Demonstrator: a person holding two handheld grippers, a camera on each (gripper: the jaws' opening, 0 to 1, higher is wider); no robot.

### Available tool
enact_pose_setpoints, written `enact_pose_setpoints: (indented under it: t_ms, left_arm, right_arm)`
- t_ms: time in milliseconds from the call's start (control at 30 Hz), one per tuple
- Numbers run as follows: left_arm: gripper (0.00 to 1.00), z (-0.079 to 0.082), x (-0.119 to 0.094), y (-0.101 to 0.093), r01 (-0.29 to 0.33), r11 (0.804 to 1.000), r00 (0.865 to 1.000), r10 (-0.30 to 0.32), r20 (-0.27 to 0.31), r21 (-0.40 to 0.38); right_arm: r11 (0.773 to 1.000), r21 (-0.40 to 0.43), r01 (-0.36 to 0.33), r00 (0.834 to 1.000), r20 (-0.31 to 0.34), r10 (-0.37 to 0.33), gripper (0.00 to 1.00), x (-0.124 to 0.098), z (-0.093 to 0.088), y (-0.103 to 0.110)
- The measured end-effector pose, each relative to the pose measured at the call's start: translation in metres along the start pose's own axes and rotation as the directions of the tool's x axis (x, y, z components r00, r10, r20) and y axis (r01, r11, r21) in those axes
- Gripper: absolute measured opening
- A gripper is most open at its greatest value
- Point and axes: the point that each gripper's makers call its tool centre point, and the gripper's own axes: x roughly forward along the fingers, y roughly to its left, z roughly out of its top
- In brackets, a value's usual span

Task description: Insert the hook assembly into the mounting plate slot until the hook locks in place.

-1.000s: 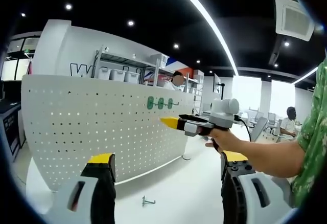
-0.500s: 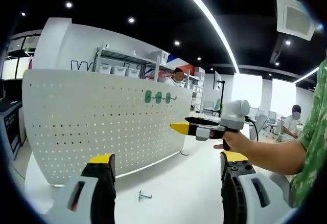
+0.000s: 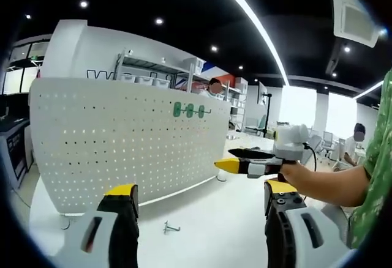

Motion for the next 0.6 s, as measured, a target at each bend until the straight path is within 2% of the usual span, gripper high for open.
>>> enact_pose_setpoints:
  t_ms: [167, 600]
  left_arm:
    - [0.87, -0.006, -0.006, 0.0, -0.016, 1.0, 1.0, 0.016, -0.008, -0.002]
    - [0.86, -0.037, -0.022, 0.013, -0.082, 0.996, 0.995, 0.08, -0.065, -0.022]
  right_arm:
    - [1.0, 0.003, -0.016, 1.0, -0.015, 0.016, 0.71, -0.008, -0.008, 0.006]
    - [0.998, 0.002, -0.065, 0.997, -0.049, 0.065, 0.71, -0.02, -0.022, 0.022]
